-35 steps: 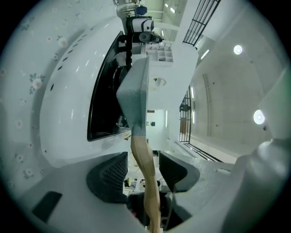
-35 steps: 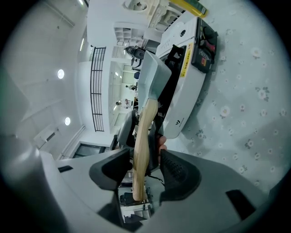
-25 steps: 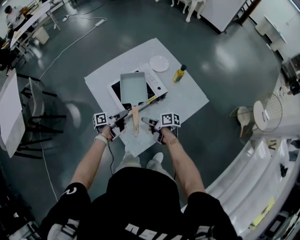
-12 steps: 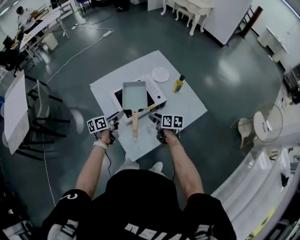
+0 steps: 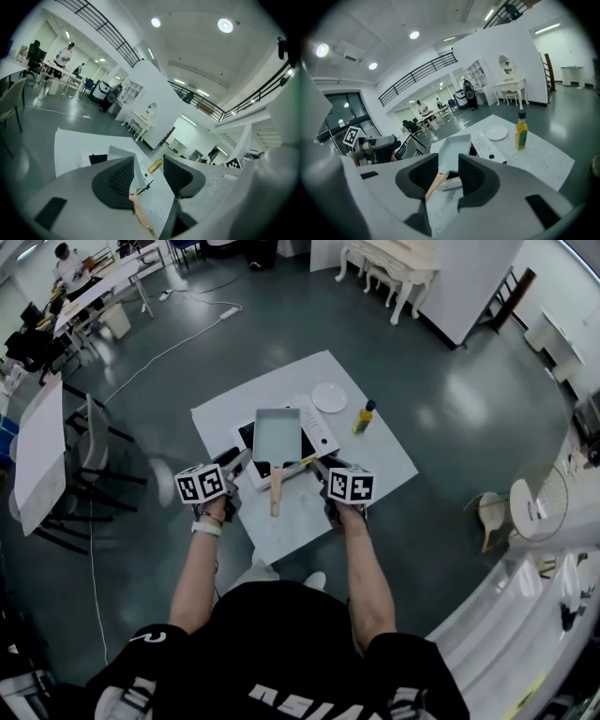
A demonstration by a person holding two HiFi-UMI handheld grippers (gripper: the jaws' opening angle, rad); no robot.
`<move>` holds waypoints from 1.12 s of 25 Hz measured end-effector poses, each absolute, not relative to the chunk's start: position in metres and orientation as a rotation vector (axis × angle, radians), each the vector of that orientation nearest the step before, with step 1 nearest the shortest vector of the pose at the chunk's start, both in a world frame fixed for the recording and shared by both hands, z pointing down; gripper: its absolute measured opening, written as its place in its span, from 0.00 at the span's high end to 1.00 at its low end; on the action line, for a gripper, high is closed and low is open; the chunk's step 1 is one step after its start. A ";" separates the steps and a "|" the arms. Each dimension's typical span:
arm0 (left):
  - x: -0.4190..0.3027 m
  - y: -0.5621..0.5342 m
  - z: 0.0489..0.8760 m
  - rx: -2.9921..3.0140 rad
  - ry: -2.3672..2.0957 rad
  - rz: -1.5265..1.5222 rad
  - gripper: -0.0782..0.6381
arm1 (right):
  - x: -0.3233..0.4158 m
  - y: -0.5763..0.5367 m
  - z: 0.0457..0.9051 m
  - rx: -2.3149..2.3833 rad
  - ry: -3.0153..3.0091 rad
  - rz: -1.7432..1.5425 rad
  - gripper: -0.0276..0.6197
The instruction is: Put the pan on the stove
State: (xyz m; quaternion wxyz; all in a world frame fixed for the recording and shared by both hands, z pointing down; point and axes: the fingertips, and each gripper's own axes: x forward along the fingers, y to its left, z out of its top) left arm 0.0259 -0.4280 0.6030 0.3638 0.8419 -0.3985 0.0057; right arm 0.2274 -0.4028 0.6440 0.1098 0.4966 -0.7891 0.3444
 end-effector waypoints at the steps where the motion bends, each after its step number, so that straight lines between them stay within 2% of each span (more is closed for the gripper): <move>1: 0.025 -0.427 0.598 2.176 -1.037 0.021 0.62 | 0.229 -0.403 0.639 1.472 -2.318 0.980 0.77; 12: -0.015 -0.422 0.553 2.230 -1.162 0.010 0.63 | 0.227 -0.410 0.595 1.523 -2.282 0.708 0.77; 28: -0.038 -0.434 0.511 2.303 -1.221 0.004 0.64 | 0.207 -0.437 0.524 1.539 -2.370 0.537 0.80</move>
